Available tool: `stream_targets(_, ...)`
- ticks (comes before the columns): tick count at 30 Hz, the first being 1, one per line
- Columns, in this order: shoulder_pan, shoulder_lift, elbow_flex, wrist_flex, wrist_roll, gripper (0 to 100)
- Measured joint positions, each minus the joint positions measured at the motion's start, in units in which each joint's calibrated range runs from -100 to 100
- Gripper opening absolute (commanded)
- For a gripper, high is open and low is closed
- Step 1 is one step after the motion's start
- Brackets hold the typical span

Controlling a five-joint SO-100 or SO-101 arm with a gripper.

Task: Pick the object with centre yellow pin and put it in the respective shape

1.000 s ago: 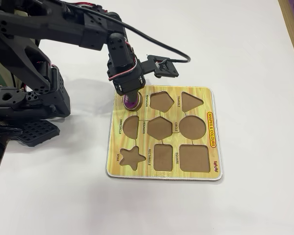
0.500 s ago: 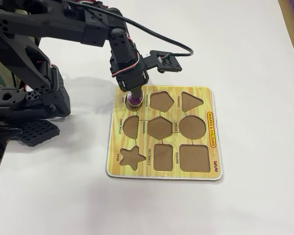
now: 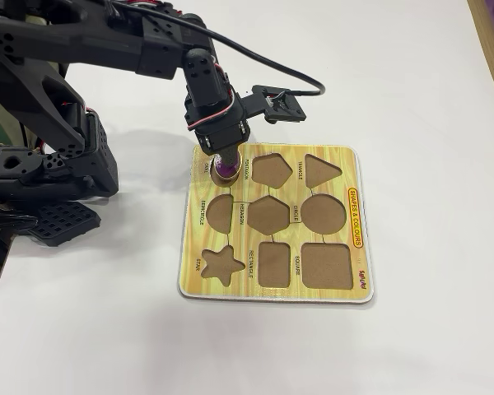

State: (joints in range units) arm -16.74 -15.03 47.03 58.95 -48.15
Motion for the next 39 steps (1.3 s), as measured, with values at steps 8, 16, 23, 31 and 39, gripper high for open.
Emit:
stream_targets(8,0.84,0.0,0.0,0.0,0.0,5)
stream_targets(16,1.12,0.0,0.0,0.0,0.0,5)
stream_targets(23,1.12,1.29,0.0,0.0,0.0,5)
stream_targets(31,1.12,2.41,0.0,0.0,0.0,5)
stream_targets(39,1.12,2.41,0.0,0.0,0.0,5)
